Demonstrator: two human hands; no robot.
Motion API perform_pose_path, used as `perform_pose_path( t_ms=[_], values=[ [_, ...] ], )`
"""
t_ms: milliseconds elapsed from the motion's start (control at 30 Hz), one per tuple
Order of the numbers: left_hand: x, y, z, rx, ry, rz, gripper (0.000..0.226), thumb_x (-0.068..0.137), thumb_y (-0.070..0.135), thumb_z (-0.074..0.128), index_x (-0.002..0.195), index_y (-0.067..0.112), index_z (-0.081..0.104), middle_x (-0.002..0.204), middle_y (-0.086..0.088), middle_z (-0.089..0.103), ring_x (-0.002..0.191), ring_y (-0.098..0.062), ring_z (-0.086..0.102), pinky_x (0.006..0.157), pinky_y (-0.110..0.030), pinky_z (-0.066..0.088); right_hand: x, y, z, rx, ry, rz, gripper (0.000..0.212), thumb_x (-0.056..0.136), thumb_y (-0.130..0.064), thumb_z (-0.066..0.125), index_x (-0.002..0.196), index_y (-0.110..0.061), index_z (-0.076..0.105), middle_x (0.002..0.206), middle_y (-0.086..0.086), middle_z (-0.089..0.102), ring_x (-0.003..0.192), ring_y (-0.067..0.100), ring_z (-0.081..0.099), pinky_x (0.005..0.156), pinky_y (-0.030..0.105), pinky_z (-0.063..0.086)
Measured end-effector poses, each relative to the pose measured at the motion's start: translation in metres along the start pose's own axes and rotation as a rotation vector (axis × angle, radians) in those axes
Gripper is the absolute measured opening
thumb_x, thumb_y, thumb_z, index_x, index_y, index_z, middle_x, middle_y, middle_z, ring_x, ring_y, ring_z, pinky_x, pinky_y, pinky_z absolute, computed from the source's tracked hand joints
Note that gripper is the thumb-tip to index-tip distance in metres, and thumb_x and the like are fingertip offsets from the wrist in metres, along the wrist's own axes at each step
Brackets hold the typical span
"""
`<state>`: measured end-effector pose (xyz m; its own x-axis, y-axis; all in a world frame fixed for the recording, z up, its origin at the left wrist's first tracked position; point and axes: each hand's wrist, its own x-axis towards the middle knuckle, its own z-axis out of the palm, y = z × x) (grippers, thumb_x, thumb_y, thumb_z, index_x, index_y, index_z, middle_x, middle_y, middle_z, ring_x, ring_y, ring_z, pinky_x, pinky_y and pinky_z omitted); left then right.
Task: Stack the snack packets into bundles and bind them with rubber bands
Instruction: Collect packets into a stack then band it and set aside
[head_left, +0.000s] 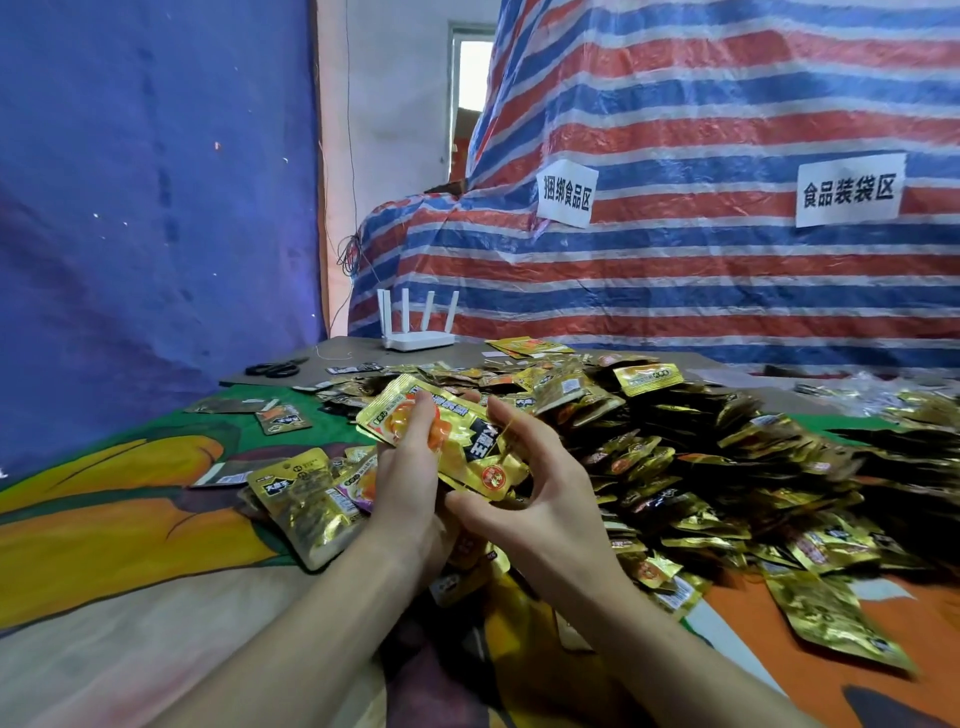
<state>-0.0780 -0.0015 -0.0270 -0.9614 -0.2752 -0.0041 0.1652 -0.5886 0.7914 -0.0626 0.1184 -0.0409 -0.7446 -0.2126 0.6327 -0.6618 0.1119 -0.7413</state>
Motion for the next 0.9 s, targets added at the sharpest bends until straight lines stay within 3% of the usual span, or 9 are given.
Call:
perform_pose_path(
  t_ms=[200, 333, 400, 500, 600, 667, 733, 800, 900],
  values=[
    [-0.002, 0.001, 0.001, 0.071, -0.082, -0.002, 0.049, 0.094, 0.048, 0.064, 0.118, 0.006, 0.072, 0.121, -0.021, 0.071, 0.111, -0.039, 0.069, 0.103, -0.06, 0.049, 0.001, -0.002, -0.005, 0.082, 0.005, 0.002, 0.08, 0.071, 0.003, 0.086, 0.135, -0.029, 0.051, 0.14, -0.002, 0.053, 0.129, -0.001, 0.051, 0.108, 0.022, 0.044],
    [-0.004, -0.001, 0.001, 0.16, -0.095, 0.052, 0.053, 0.094, 0.046, 0.065, 0.116, -0.003, 0.07, 0.121, -0.028, 0.067, 0.106, -0.043, 0.069, 0.1, -0.063, 0.05, 0.001, -0.004, -0.008, 0.152, 0.007, 0.05, 0.081, 0.071, 0.008, 0.085, 0.139, -0.02, 0.052, 0.137, -0.001, 0.055, 0.119, 0.004, 0.061, 0.101, 0.029, 0.053],
    [-0.004, -0.001, 0.001, 0.211, -0.04, 0.096, 0.056, 0.092, 0.047, 0.068, 0.112, -0.005, 0.069, 0.106, -0.026, 0.072, 0.088, -0.035, 0.073, 0.084, -0.051, 0.061, 0.001, -0.005, -0.009, 0.129, 0.014, 0.052, 0.08, 0.07, 0.005, 0.086, 0.137, -0.021, 0.054, 0.135, -0.003, 0.057, 0.116, 0.001, 0.061, 0.099, 0.026, 0.053],
    [-0.001, -0.005, -0.002, 0.298, 0.027, 0.179, 0.057, 0.086, 0.054, 0.071, 0.099, 0.0, 0.065, 0.083, -0.012, 0.067, 0.071, -0.024, 0.067, 0.059, -0.033, 0.053, 0.003, -0.005, -0.011, 0.06, 0.009, 0.052, 0.083, 0.062, -0.011, 0.094, 0.136, -0.024, 0.057, 0.135, -0.006, 0.058, 0.117, -0.008, 0.056, 0.096, 0.011, 0.046],
    [0.002, -0.007, -0.006, 0.321, -0.08, 0.177, 0.044, 0.086, 0.053, 0.071, 0.077, 0.011, 0.066, 0.061, -0.004, 0.055, 0.054, -0.02, 0.056, 0.053, -0.027, 0.045, 0.005, -0.004, -0.012, 0.073, -0.016, 0.092, 0.084, 0.054, -0.028, 0.087, 0.133, -0.03, 0.061, 0.131, -0.011, 0.061, 0.117, -0.006, 0.056, 0.096, 0.016, 0.048],
    [0.001, -0.006, -0.006, 0.295, -0.17, 0.106, 0.038, 0.086, 0.051, 0.071, 0.072, 0.015, 0.072, 0.065, -0.005, 0.057, 0.059, -0.02, 0.059, 0.058, -0.027, 0.048, 0.007, -0.002, -0.014, 0.136, -0.021, 0.121, 0.079, 0.052, -0.023, 0.086, 0.128, -0.03, 0.066, 0.119, -0.016, 0.068, 0.111, -0.006, 0.062, 0.091, 0.018, 0.053],
    [0.0, -0.006, -0.005, 0.21, -0.266, 0.027, 0.031, 0.083, 0.047, 0.074, 0.076, 0.016, 0.077, 0.074, -0.008, 0.061, 0.067, -0.022, 0.063, 0.066, -0.031, 0.052, 0.009, -0.001, -0.016, 0.262, -0.028, 0.169, 0.073, 0.053, -0.012, 0.085, 0.123, -0.026, 0.07, 0.116, -0.01, 0.073, 0.11, 0.006, 0.068, 0.093, 0.031, 0.057],
    [0.0, -0.005, -0.004, 0.134, -0.34, -0.035, 0.028, 0.079, 0.044, 0.073, 0.069, 0.017, 0.077, 0.066, -0.004, 0.058, 0.058, -0.018, 0.061, 0.059, -0.029, 0.052, 0.012, 0.0, -0.017, 0.416, -0.029, 0.238, 0.069, 0.053, -0.003, 0.083, 0.119, -0.02, 0.073, 0.115, 0.001, 0.075, 0.106, 0.025, 0.072, 0.092, 0.044, 0.059],
    [0.001, -0.005, -0.006, 0.052, -0.437, -0.079, 0.026, 0.082, 0.036, 0.07, 0.067, 0.016, 0.077, 0.063, -0.004, 0.06, 0.056, -0.018, 0.063, 0.058, -0.031, 0.055, 0.018, -0.001, -0.024, 0.665, -0.1, 0.381, 0.057, 0.06, -0.002, 0.074, 0.116, -0.014, 0.075, 0.114, 0.019, 0.073, 0.093, 0.036, 0.07, 0.075, 0.039, 0.06]
  ],
)
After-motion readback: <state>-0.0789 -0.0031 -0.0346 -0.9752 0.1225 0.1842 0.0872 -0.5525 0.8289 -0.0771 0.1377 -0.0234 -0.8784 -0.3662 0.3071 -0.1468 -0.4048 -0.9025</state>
